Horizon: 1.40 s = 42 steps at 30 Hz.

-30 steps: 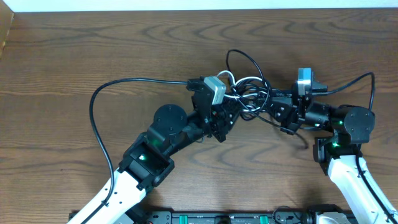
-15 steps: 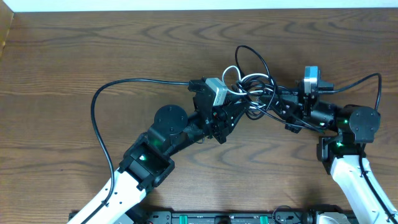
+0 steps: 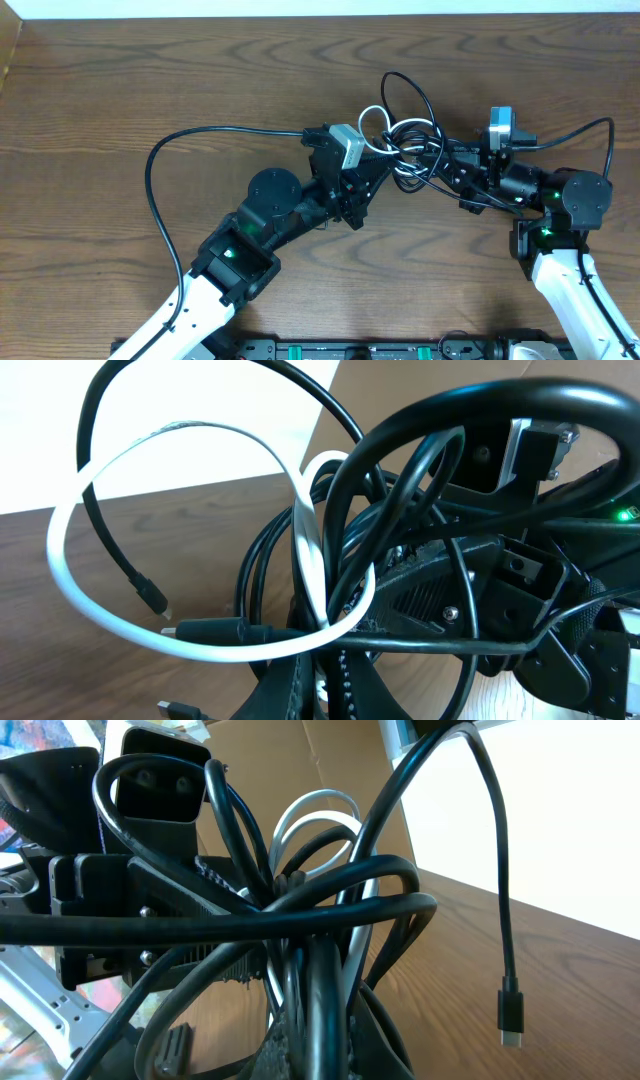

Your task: Untangle cables

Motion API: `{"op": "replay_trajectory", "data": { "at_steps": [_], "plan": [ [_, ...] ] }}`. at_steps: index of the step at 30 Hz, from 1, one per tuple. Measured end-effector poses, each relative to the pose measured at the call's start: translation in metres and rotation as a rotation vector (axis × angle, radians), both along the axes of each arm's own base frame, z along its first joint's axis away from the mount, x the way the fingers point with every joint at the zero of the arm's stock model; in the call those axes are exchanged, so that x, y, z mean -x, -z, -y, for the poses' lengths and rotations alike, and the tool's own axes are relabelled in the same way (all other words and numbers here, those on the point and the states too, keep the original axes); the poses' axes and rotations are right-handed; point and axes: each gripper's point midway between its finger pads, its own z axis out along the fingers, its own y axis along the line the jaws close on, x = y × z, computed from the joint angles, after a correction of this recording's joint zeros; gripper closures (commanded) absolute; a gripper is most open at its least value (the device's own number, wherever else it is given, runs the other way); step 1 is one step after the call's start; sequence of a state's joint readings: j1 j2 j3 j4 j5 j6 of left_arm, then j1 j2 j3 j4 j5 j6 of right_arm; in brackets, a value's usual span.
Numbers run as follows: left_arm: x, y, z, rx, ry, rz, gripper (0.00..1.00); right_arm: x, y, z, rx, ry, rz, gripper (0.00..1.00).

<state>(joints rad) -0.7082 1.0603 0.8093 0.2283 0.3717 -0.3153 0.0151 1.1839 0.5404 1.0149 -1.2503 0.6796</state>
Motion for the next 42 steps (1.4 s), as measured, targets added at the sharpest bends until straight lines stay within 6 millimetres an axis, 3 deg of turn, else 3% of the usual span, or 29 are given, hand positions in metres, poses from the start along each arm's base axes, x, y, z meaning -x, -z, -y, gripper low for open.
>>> {"op": "replay_trajectory", "data": {
  "at_steps": [5,9,11,17,33,42],
  "plan": [
    [0.0,0.0,0.0,0.0,-0.002,0.0,0.75,0.001,0.0,0.0,0.002,-0.006,0.0,0.99],
    [0.0,0.0,0.0,0.0,-0.003,0.002,0.71,0.002,0.001,-0.001,0.005,-0.014,-0.001,0.99],
    [0.0,0.0,0.0,0.001,-0.003,0.002,0.73,0.003,0.001,-0.002,0.005,-0.019,0.0,0.99],
    [-0.002,-0.002,-0.001,0.002,-0.015,0.008,0.92,0.004,0.0,-0.004,0.004,-0.024,0.008,0.99],
    [-0.005,0.001,-0.003,-0.008,-0.035,0.005,0.92,0.004,0.0,-0.005,0.003,-0.025,0.005,0.99],
    [0.017,-0.002,0.0,-0.034,0.074,0.044,0.93,-0.001,0.018,0.007,0.035,-0.019,-0.069,0.99]
  ]
}}
